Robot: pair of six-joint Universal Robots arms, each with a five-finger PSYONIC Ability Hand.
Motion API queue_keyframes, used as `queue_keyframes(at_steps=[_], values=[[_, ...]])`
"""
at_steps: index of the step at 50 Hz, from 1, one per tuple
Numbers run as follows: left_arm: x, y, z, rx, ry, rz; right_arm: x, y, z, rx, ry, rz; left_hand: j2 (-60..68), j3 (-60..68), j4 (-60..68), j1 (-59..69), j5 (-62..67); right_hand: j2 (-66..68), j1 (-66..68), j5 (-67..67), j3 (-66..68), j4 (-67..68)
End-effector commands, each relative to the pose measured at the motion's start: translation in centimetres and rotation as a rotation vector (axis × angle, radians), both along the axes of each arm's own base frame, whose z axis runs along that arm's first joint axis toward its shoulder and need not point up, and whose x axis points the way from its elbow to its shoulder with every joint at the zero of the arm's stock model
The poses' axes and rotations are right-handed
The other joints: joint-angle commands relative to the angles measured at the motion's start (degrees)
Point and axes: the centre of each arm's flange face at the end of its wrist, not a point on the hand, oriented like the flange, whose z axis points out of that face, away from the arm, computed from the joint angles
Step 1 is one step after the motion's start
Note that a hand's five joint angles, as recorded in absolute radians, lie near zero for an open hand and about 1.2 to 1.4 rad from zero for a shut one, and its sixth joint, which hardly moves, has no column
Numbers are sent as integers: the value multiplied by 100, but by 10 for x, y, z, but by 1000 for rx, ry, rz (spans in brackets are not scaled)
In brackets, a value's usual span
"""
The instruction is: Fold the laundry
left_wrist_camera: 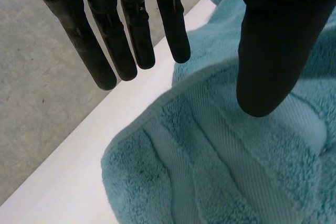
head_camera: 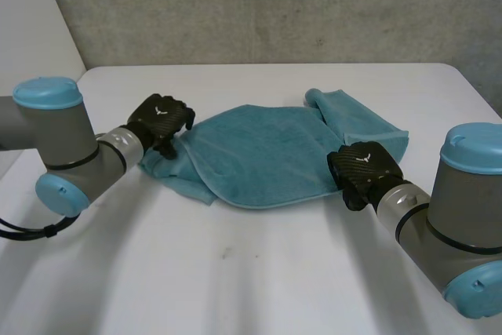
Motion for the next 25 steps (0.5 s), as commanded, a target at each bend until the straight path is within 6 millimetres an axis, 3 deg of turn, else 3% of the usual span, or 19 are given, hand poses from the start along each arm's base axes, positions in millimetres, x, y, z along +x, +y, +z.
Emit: queue_keyframes(at_steps=[1,6,9,17,25], values=[[7,-6,-11,11,-14,20,0,-1,0,-1,-1,-2,928,940,929,920,969,1277,2399,1319,1254,1174],[7,-6,-19,26,-18,21,0,-2,0,-3,-1,-3,2539,2551,2540,2531,2580,1277,2399,1319,1254,1174],[7,-7,-21,24,-17,20,0,-3,0,-3,-3,-5,2863,2875,2864,2855,2904,1277,2399,1319,1254,1174],[7,-7,-21,17,-15,21,-6,-10,1,-6,-4,-30,1939,1951,1940,1931,1980,1277,2399,1319,1254,1174],[8,-7,-21,14,-16,21,-6,-11,2,-5,-10,-33,2056,2068,2057,2048,2097,1277,2399,1319,1254,1174]])
